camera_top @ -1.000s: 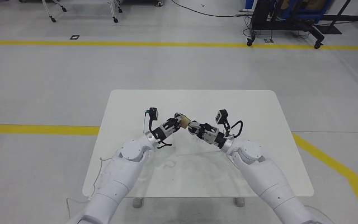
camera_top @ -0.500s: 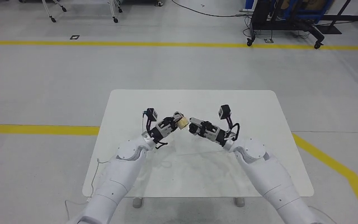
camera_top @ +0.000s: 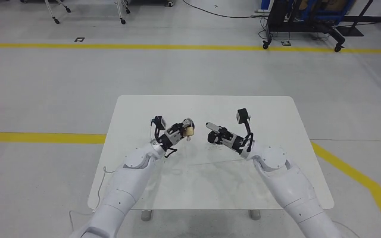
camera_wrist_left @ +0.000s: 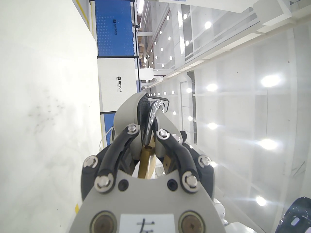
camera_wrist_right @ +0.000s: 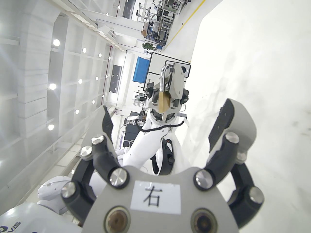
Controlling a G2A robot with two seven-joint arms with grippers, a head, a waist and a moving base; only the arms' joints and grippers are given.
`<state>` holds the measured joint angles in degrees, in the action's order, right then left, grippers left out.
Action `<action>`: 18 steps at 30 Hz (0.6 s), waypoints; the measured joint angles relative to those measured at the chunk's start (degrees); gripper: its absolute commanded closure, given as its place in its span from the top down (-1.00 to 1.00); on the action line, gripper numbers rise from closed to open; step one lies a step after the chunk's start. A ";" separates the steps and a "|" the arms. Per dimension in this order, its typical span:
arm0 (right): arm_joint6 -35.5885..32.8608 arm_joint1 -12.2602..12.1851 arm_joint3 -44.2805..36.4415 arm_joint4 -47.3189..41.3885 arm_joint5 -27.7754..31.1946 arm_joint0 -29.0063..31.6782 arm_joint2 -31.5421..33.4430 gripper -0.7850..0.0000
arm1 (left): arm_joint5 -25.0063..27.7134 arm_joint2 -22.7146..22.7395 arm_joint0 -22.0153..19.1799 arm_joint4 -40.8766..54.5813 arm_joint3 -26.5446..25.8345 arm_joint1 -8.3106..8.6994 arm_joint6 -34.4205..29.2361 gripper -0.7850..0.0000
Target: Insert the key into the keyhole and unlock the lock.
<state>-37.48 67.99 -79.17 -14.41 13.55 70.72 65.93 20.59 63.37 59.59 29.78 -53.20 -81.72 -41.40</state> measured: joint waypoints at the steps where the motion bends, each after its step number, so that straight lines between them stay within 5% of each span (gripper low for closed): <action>1: 0.00 0.00 0.00 0.00 0.00 0.00 0.00 1.00 | -0.60 -0.33 -0.10 -0.82 -0.17 -0.07 1.20 -1.00; 8: 0.00 0.00 0.00 0.00 0.00 0.00 0.00 1.00 | -5.45 -3.20 -0.88 -11.24 -3.44 -0.19 6.62 -1.00; 13: 0.16 -0.01 -0.11 0.26 0.04 0.05 0.00 1.00 | -5.48 -3.09 -0.74 -9.62 -3.41 -0.20 6.49 -1.00; 18: 3.85 -0.95 -3.13 14.12 0.17 0.67 0.87 1.00 | -13.36 -2.09 -0.50 -8.66 -5.82 -0.09 10.19 -1.00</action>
<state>-33.62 67.03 -82.30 -0.29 13.72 71.38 66.80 7.23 61.28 59.08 21.11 -59.02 -81.81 -31.22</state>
